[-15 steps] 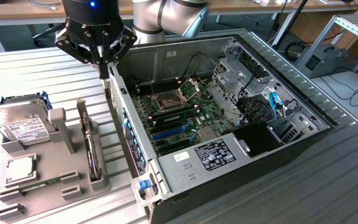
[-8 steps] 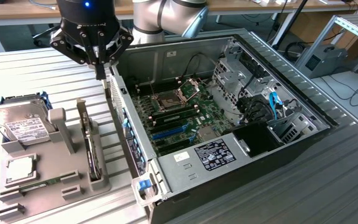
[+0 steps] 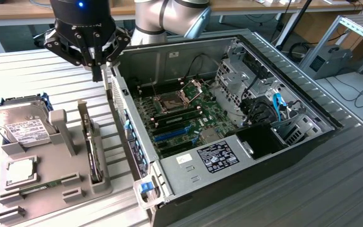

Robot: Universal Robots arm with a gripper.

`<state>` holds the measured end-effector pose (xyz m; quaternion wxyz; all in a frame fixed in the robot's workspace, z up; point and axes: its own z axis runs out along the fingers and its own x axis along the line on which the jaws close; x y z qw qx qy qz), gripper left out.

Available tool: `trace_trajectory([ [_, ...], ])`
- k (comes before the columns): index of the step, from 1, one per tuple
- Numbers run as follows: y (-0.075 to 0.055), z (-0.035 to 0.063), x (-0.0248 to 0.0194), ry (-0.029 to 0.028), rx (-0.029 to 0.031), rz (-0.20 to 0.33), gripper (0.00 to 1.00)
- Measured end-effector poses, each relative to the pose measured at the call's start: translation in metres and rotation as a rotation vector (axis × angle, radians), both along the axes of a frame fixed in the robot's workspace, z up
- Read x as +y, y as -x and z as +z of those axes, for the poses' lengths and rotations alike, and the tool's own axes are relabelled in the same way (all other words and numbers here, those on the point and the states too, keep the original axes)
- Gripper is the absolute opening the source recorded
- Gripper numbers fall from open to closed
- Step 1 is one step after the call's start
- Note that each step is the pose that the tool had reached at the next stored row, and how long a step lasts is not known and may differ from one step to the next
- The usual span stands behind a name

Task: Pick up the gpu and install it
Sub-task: 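Reach for the gpu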

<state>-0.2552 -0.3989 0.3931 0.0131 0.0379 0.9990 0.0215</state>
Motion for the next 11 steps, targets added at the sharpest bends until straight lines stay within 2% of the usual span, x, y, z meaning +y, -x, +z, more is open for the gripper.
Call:
trace_trajectory([
  [11, 0.0107, 0.0000, 0.0000, 0.0000, 0.0000, 0.000, 0.11],
])
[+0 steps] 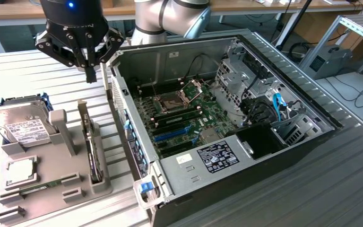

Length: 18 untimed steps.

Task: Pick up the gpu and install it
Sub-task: 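Reach for the gpu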

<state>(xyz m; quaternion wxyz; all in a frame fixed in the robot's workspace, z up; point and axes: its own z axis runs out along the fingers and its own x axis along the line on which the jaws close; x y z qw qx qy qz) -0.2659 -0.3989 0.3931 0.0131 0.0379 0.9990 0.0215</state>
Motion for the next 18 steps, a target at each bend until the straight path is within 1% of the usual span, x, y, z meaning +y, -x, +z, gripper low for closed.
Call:
trace_trajectory([
  [4, 0.007, 0.0000, 0.0000, 0.0000, 0.0000, 0.000, 0.11],
  [18, 0.023, 0.0000, 0.0000, 0.0000, 0.0000, 0.000, 0.11],
])
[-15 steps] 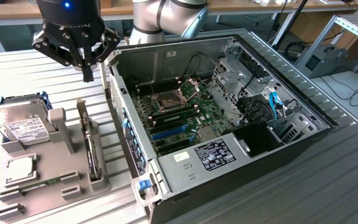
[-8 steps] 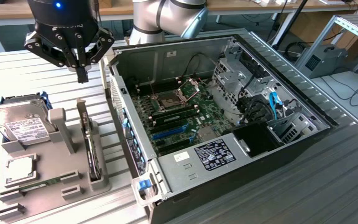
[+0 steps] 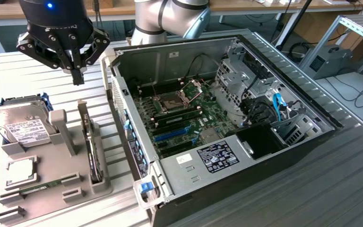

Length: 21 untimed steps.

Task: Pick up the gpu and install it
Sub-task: 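Reach for the gpu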

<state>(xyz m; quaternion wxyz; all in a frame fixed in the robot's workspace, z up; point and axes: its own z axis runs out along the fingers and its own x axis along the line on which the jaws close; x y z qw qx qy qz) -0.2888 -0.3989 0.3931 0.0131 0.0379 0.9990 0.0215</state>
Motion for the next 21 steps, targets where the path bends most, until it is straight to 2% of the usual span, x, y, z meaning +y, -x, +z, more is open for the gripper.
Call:
trace_trajectory([
  [21, 0.026, 0.0000, 0.0000, 0.0000, 0.0000, 0.000, 0.11],
])
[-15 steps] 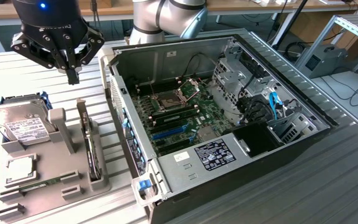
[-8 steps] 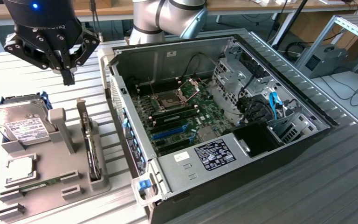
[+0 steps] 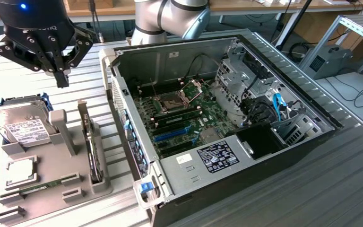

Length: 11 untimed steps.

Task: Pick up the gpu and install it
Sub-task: 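Reach for the gpu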

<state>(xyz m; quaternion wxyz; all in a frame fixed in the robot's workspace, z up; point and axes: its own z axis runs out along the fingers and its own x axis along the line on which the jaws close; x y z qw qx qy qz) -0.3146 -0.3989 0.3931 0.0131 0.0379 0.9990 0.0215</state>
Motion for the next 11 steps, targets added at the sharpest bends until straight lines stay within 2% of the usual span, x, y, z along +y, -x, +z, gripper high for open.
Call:
trace_trajectory([
  [11, 0.0012, -0.0001, -0.0011, 0.0008, 0.0000, 0.000, 0.11],
])
